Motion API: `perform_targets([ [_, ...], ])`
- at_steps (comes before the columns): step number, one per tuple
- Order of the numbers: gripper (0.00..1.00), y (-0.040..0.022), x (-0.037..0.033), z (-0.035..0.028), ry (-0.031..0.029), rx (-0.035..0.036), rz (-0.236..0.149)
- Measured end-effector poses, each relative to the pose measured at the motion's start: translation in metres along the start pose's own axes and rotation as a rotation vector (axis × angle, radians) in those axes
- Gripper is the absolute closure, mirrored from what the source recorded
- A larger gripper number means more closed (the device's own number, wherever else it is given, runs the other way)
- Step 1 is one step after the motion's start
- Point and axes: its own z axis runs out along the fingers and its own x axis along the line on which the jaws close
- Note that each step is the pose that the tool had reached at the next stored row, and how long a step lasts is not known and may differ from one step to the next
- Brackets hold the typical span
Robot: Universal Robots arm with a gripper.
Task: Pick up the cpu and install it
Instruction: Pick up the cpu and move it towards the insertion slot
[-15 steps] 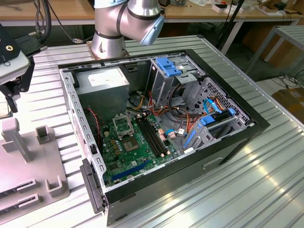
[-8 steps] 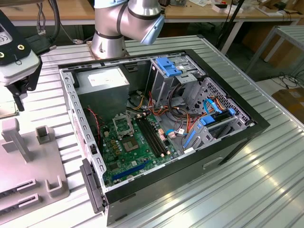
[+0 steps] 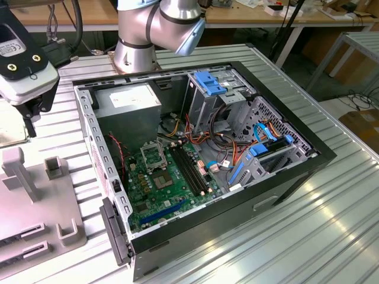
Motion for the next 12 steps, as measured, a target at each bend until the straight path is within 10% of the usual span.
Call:
perform_targets([
  [12,0.53,-0.0004,-0.0122,-0.0004,-0.0001,-0.0001,0.0],
])
